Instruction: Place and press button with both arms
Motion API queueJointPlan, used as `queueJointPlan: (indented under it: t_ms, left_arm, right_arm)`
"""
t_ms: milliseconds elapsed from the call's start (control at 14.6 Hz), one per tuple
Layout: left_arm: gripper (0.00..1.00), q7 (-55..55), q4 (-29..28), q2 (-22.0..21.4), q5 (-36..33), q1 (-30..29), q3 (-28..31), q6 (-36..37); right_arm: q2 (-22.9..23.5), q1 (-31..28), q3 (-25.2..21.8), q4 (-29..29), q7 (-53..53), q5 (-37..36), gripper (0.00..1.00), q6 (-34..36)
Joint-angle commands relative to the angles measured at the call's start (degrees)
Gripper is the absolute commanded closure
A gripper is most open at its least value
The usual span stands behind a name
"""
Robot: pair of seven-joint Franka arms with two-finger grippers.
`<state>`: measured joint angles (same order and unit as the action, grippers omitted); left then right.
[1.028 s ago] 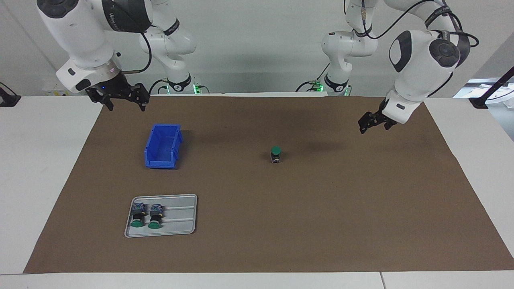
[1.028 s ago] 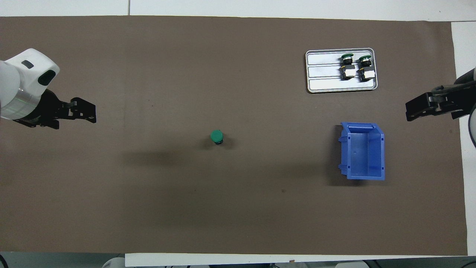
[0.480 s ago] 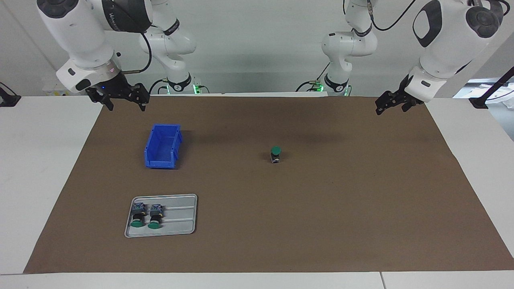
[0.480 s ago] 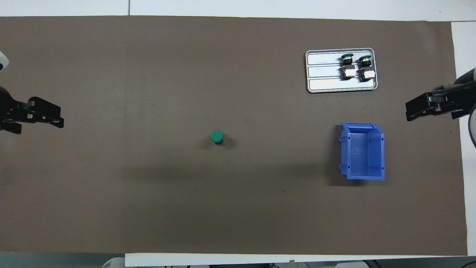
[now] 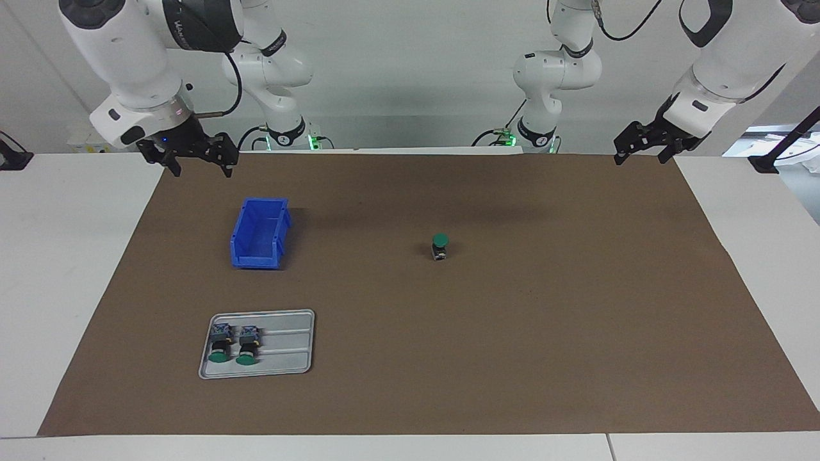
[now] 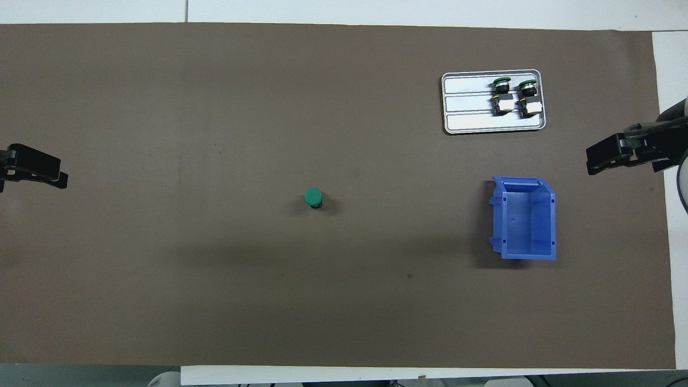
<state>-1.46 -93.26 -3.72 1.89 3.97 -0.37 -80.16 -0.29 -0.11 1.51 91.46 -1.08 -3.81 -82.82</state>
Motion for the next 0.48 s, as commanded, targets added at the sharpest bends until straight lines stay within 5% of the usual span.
queueJointPlan:
  t_ms: [0,411]
  left_arm:
    - [0.0,1.29,-0.78,-1.12,-0.93,-0.98,-0.25,0.97]
    - [0.0,1.11,-0.69,-1.12,-4.7,-0.99,-0.34,0.88]
  right_arm:
    - [-1.38,-0.5,0.16,1.71,1.25,0.47,0.0,-1.02]
    - [-1.38,-0.5,0.16,1.71,1.25,0.55,0.0,-1.02]
